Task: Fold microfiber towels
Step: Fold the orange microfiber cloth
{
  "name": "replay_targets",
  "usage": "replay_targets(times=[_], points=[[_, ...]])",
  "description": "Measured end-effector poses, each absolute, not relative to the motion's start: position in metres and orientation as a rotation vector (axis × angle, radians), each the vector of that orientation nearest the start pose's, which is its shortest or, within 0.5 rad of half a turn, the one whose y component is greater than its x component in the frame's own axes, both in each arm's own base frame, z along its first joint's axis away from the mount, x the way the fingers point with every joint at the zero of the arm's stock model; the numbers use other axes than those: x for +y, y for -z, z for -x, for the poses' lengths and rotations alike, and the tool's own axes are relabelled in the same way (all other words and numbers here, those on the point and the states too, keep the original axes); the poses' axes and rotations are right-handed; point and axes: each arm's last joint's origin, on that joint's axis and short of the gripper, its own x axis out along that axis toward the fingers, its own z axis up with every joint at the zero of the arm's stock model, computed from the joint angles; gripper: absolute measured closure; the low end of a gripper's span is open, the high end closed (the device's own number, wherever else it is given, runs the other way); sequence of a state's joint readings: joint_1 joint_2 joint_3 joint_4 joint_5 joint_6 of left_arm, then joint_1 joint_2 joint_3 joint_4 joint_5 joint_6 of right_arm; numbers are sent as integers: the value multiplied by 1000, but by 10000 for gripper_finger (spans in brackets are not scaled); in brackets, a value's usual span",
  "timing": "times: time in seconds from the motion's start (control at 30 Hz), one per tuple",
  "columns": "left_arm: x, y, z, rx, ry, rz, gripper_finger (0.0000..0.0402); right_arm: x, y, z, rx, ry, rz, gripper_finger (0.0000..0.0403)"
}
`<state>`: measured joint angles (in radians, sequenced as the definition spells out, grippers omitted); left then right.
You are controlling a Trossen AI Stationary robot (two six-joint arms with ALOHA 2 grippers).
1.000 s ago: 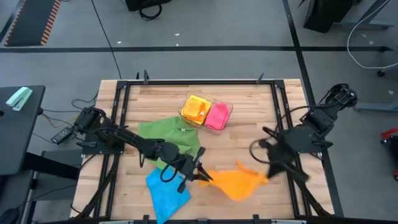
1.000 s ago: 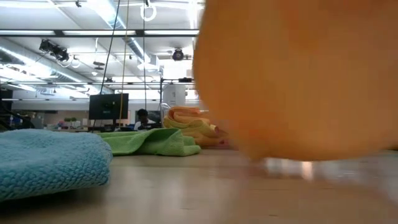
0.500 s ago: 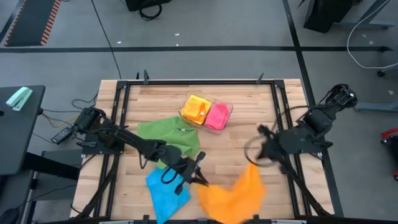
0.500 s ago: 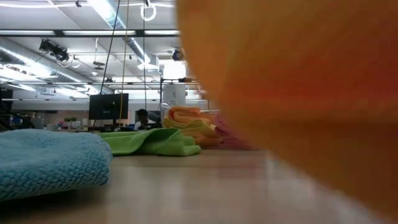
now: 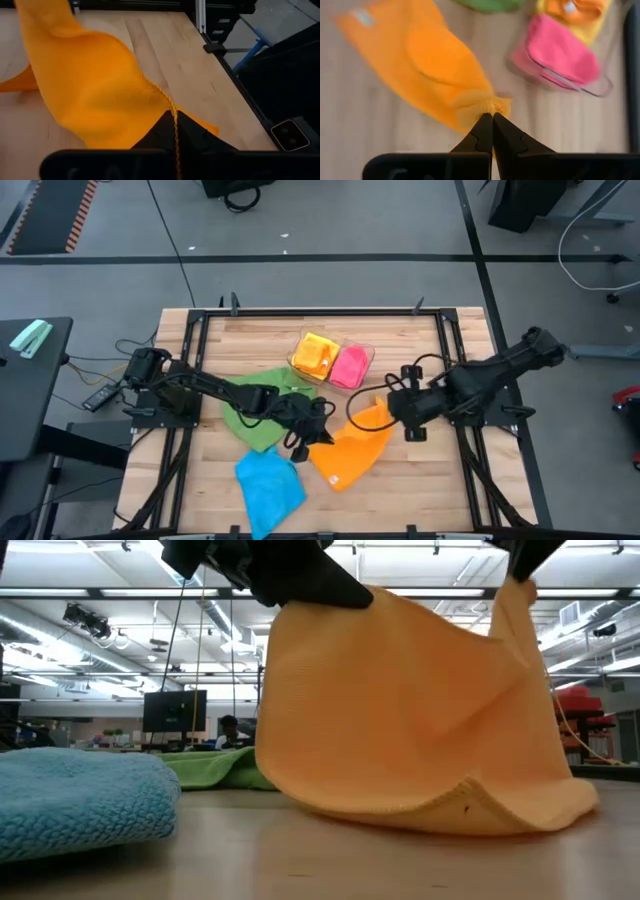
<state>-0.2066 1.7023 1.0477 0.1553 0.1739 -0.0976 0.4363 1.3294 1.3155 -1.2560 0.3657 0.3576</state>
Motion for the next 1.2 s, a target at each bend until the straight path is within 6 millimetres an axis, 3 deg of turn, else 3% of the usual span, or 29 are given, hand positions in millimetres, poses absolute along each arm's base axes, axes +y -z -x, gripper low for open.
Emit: replay_targets(times=[0.23,0.53,0.7,0.83,0.9,1.03,1.2], points=[[-83,-218,-361,510,334,71,387,72,-310,-225,1300,235,261,393],[-82,-212,-358,581,243,109,377,62,-312,-237,1243,162,348,383],[-78,-205,-354,670,167,138,383,41,-312,-242,1261,205,345,312],[-78,-203,-353,697,154,162,393,18,-317,-238,1251,409,361,231],[-78,-203,-352,701,147,179,393,12,-320,-235,1239,450,291,198],[-78,-203,-352,703,141,181,376,27,-322,-235,1227,222,125,159],[-77,-202,-352,705,132,179,369,64,-307,-242,1109,30,171,157]])
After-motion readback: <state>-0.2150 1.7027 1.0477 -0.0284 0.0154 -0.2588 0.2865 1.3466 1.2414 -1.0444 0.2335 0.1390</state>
